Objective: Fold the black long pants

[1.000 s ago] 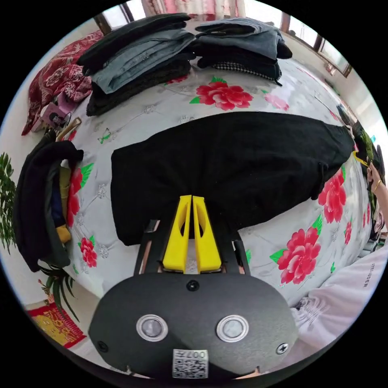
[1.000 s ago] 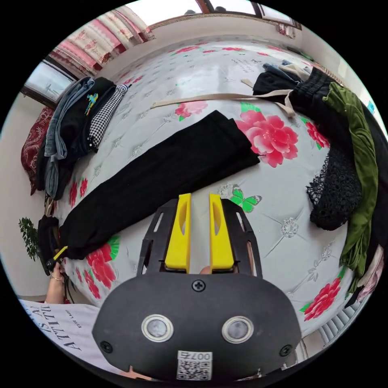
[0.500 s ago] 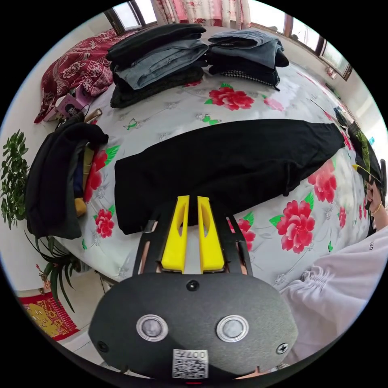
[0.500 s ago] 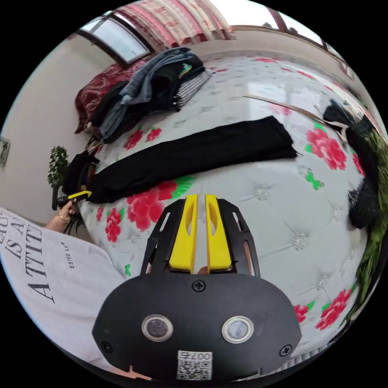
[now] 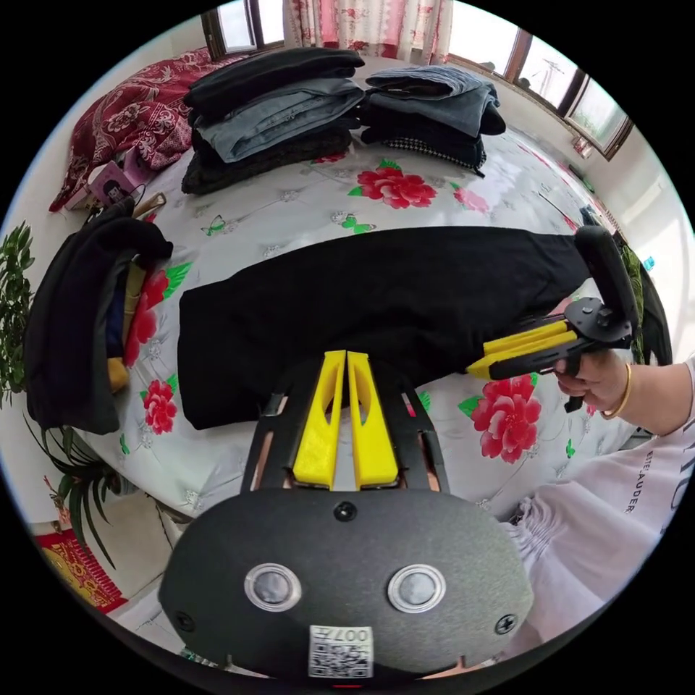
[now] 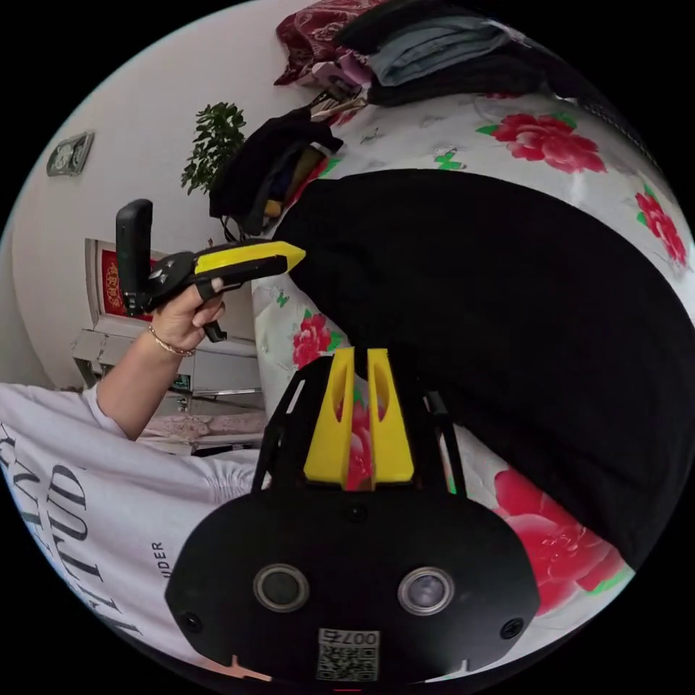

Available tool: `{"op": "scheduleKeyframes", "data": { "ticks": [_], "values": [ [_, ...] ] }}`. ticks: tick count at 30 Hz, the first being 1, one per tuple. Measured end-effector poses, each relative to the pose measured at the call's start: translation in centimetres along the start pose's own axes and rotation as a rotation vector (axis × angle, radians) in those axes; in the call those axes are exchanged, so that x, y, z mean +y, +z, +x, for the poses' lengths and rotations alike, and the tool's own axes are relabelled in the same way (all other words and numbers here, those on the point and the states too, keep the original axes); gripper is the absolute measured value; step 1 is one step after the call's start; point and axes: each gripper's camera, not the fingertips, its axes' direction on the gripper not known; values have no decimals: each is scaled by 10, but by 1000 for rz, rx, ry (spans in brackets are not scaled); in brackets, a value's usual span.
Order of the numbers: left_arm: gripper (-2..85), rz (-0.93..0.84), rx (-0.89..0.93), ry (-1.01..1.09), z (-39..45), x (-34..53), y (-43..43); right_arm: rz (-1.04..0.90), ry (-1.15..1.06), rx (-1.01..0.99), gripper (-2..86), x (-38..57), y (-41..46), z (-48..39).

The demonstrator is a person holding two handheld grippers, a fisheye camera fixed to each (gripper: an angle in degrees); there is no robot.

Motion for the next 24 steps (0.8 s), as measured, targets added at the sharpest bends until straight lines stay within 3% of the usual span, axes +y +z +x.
{"op": "scheduleKeyframes", "data": {
  "ticks": [3, 7, 12, 15, 17, 20, 24],
  "values": [
    [-9, 9, 9, 52, 9, 1, -1, -44, -92, 86, 18, 27, 20, -17],
    [-7, 12, 60, 101, 29, -5, 2, -50, -131, 8, 39, 62, 11, -12],
    [17, 54, 152, 249, 75, -14, -9, 155, -69, 17, 54, 113, -82, 17],
    [45, 13, 149, 376, 112, -10, 2, 371, 166, 244, 56, 173, -176, 78],
    [46, -45, 118, 406, 124, -7, 18, 528, 452, 427, 58, 237, -249, 138],
    [19, -116, 61, 417, 129, -2, 42, 634, 718, 514, 62, 304, -312, 205],
    [-5, -144, 50, 416, 115, -8, 45, 684, 860, 491, 50, 340, -346, 261]
  ]
}}
